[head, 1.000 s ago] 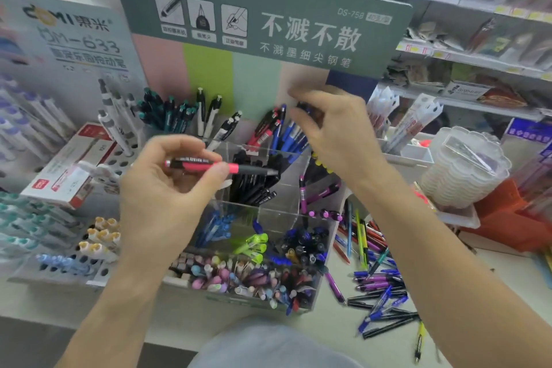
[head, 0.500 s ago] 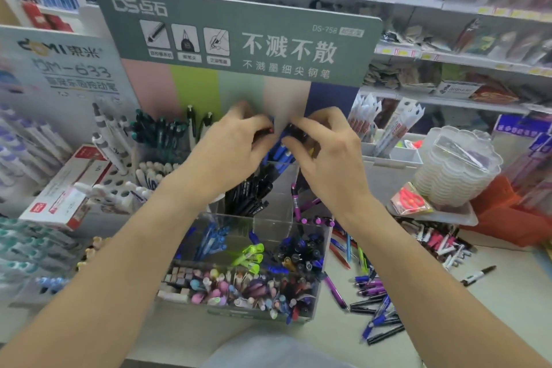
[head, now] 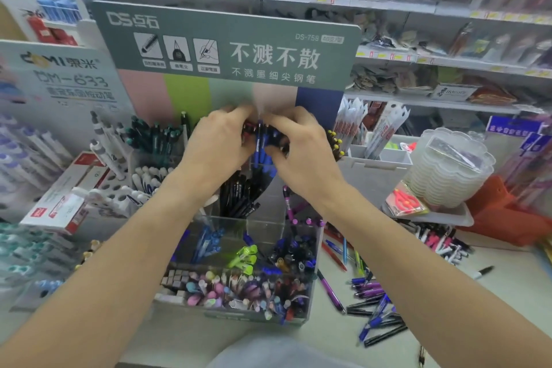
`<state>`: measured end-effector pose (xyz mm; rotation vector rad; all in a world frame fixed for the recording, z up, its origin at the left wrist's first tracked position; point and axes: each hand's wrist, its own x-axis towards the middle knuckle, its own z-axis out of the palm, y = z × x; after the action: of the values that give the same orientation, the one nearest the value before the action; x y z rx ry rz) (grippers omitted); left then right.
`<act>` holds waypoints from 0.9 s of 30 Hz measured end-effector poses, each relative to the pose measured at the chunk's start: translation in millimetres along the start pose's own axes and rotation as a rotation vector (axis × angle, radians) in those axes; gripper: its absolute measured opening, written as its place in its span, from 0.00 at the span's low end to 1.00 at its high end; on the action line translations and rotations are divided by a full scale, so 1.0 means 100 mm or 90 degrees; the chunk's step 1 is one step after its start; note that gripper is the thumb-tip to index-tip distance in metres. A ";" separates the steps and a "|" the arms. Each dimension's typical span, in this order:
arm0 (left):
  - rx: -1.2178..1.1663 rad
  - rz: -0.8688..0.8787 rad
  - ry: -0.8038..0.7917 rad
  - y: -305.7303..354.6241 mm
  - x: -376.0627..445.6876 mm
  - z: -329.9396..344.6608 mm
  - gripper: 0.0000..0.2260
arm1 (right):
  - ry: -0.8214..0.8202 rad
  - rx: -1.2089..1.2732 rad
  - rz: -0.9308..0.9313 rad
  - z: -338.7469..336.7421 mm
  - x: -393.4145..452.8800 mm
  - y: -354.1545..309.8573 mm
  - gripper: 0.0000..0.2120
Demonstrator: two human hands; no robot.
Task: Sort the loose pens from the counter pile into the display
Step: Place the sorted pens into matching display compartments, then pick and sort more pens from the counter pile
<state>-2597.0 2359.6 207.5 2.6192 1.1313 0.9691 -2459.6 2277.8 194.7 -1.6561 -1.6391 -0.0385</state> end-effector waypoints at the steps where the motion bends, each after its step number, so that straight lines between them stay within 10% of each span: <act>1: -0.022 -0.019 0.018 0.01 -0.01 -0.01 0.11 | -0.015 0.015 -0.018 -0.02 0.03 -0.01 0.25; 10: 0.013 0.023 0.026 0.07 -0.17 -0.04 0.21 | 0.135 0.003 -0.105 -0.43 -0.37 0.10 0.16; 14: -0.186 0.048 0.183 0.64 -0.52 -0.12 0.07 | 0.195 0.053 -0.008 -0.82 -1.02 0.42 0.10; 17: -0.408 0.029 -0.035 1.18 -0.86 0.10 0.04 | 0.149 0.046 0.242 -0.95 -1.66 0.95 0.07; 22: -0.319 -0.126 -0.497 1.61 -1.38 1.14 0.06 | -0.380 -0.107 0.683 -0.83 -2.89 1.78 0.23; 27: -0.128 -0.313 -0.645 1.55 -1.88 2.09 0.18 | -0.248 -0.136 0.908 -0.65 -3.64 1.91 0.42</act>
<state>-2472.6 2146.0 2.0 2.0077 1.1576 -0.3175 -2323.5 1967.8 -48.1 -2.7421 -0.3488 0.8694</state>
